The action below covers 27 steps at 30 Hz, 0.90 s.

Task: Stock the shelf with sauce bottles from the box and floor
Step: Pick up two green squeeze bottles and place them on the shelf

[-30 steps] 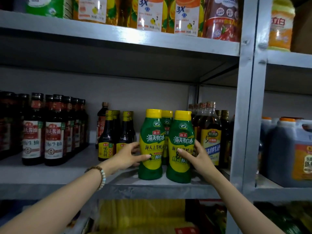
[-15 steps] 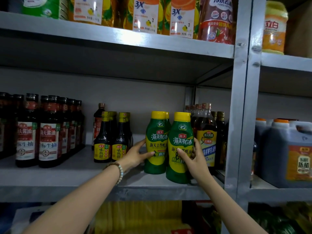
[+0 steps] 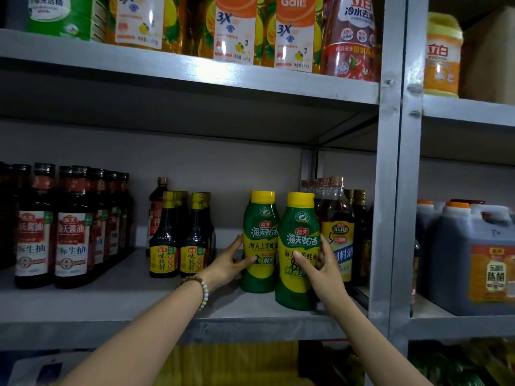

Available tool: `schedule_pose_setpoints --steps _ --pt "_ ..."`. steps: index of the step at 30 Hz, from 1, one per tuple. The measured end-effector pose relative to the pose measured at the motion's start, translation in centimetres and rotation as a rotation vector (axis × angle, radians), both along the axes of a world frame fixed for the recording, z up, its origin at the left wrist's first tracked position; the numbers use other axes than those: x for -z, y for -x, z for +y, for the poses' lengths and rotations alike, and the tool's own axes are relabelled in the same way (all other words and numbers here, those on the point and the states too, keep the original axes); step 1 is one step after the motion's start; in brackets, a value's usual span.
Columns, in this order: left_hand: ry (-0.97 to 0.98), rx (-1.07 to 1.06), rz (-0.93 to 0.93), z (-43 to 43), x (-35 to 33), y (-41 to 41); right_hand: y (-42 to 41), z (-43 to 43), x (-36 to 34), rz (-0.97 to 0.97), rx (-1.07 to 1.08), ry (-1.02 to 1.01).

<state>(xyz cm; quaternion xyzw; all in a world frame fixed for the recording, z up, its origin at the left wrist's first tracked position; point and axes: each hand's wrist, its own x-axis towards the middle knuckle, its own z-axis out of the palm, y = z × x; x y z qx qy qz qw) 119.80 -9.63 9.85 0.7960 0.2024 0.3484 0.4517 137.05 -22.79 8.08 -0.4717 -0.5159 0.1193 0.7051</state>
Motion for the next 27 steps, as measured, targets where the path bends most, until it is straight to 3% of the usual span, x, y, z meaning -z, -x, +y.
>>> schedule_pose_setpoints --steps 7,13,22,27 --pt "0.087 -0.02 -0.117 -0.4 0.9 0.8 0.4 -0.2 -0.3 -0.011 -0.13 0.044" --pt "-0.024 -0.003 -0.125 -1.3 0.6 1.0 2.9 2.0 -0.8 -0.066 -0.255 0.095" --pt "-0.057 0.082 -0.111 -1.6 0.8 1.1 1.4 2.5 -1.9 -0.284 -0.119 0.185" --pt "-0.12 0.104 -0.105 -1.1 1.1 1.0 1.7 3.1 -0.9 -0.247 -0.263 0.223"
